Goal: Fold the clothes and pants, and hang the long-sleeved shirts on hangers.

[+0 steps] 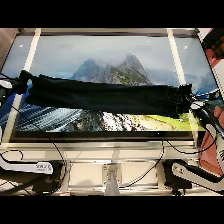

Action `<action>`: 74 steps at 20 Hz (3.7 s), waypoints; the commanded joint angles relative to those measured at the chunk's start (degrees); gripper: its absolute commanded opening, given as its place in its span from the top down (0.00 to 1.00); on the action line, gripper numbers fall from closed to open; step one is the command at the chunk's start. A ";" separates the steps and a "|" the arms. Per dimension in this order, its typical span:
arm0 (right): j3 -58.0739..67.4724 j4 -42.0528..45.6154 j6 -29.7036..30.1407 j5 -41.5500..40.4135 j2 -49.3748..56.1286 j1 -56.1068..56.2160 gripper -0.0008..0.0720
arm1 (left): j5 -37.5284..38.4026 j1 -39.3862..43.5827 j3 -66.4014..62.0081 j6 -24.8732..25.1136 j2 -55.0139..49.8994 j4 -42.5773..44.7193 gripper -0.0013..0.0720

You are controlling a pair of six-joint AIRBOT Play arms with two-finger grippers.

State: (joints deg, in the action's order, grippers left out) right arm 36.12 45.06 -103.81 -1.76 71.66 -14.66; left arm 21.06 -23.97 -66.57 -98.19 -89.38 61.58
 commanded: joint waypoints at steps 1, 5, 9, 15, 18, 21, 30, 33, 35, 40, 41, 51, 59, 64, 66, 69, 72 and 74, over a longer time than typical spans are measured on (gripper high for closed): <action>0.02 0.04 -0.02 0.37 0.48 0.04 0.06 | 0.83 -0.07 -0.02 0.07 0.35 0.15 0.03; 0.02 0.31 0.00 2.86 0.00 0.00 0.06 | 5.86 -2.29 -0.02 9.07 3.63 1.55 0.03; 0.02 3.85 0.02 6.16 -2.38 0.00 0.06 | 19.10 -8.09 -0.07 9.55 6.73 8.02 0.04; 0.02 4.66 -0.04 16.35 -5.38 0.00 0.06 | 26.56 -10.54 -0.07 10.78 4.63 6.38 0.04; 0.02 4.66 -0.04 21.49 -7.02 0.00 0.06 | 22.95 -10.36 -0.09 10.38 1.79 4.79 0.04; 0.02 4.68 -0.04 23.98 -8.31 0.00 0.06 | 23.04 -11.34 -0.17 8.04 -2.19 3.91 0.04; 0.02 4.70 -0.04 24.28 -8.68 0.00 0.06 | 20.85 -13.03 -1.53 20.76 -7.50 -18.97 0.02; 0.02 4.70 -0.04 24.33 -8.68 0.00 0.06 | 20.00 -13.03 -1.53 21.16 -7.67 -19.71 0.02; 0.02 4.70 -0.04 24.79 -8.68 0.00 0.06 | 19.85 -12.39 -1.53 21.16 -8.44 -20.92 0.02; 0.02 4.72 -0.02 26.38 -8.68 0.00 0.06 | 17.07 -8.92 -1.53 24.09 -9.97 -22.67 0.03; 0.02 4.72 -0.02 26.40 -8.68 0.00 0.06 | 16.17 -8.20 -1.53 25.27 -9.97 -22.64 0.09; 12.33 1.53 11.96 46.31 -8.68 0.57 0.81 | 25.94 -7.61 -6.80 34.62 -0.48 -22.67 0.94; 24.68 1.07 14.95 26.23 -5.77 23.76 0.93 | 36.57 -7.21 -11.15 34.53 16.76 -22.69 0.94; 33.16 -0.59 11.67 23.63 11.54 38.53 0.93 | 37.90 -7.19 -11.15 33.86 19.50 -22.69 0.94; 40.15 -2.78 11.67 23.47 20.26 43.80 0.93 | 39.32 -7.19 -11.06 33.88 19.43 -22.69 0.94; 53.81 -6.71 11.61 24.44 33.16 50.53 0.93 | 39.85 -7.19 -11.06 33.88 19.43 -22.71 0.94; 68.04 -7.48 11.10 29.22 43.82 55.74 0.94 | 39.87 -6.95 -11.06 33.90 19.43 -22.67 0.94; 75.38 -7.39 9.99 33.57 49.05 58.07 0.93 | 39.82 -6.14 -11.06 33.92 19.41 -22.67 0.94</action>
State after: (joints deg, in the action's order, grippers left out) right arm 100.27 38.79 -92.60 26.63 111.94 39.07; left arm 60.58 -30.79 -77.58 -64.29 -70.04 38.94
